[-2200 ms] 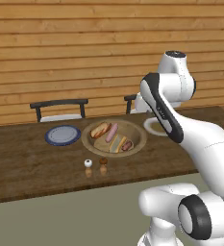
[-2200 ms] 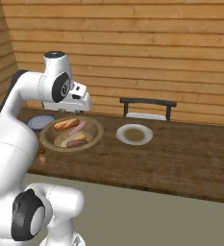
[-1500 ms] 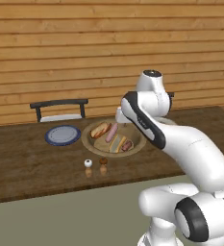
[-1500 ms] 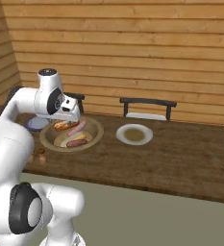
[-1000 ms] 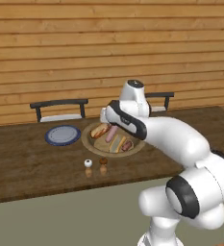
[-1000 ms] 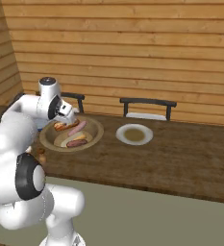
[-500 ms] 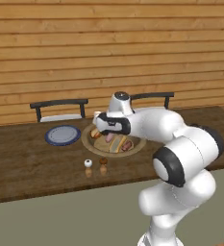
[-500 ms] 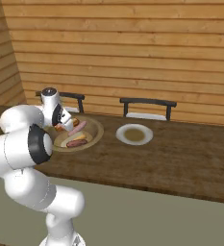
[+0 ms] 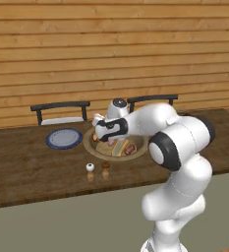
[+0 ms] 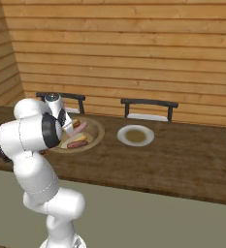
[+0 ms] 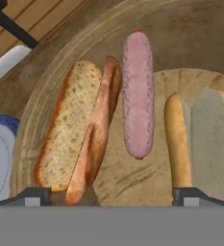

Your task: Place one bun and one sausage from the bowl on each plate.

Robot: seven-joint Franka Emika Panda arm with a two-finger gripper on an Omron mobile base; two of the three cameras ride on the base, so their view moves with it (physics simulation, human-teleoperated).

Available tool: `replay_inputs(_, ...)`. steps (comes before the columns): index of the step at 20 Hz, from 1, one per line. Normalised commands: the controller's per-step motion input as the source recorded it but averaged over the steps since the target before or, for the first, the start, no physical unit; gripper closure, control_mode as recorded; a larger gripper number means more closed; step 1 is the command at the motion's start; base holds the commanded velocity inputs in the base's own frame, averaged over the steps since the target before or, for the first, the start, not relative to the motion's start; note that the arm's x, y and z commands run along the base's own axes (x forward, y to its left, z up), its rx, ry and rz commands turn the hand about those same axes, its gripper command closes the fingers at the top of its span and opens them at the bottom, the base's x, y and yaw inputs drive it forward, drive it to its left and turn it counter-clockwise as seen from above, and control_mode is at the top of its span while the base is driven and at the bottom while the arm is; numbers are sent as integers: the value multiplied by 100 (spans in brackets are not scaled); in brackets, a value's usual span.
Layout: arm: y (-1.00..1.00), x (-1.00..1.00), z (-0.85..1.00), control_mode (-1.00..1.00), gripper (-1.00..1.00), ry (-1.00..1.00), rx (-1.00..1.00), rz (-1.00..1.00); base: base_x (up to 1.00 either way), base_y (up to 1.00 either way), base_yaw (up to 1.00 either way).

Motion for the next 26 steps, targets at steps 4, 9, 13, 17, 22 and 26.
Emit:
replay_inputs(4, 27, 39, -23, -100, -100, 1, 5, -8, 0, 0, 0)
replay_inputs(9, 23, 43, -33, -100, -100, 2, 7, 0, 0, 0, 0)
replay_inputs(13, 0, 34, -28, -100, -100, 1, 5, 0, 0, 0, 0)
replay_inputs(17, 0, 5, -20, -100, 100, 1, 1, -3, 0, 0, 0)
replay_inputs(22, 0, -38, 40, -100, 100, -7, 10, -2, 0, 0, 0)
replay_inputs(26, 31, -53, 100, -100, 100, -13, 14, 0, 0, 0, 0)
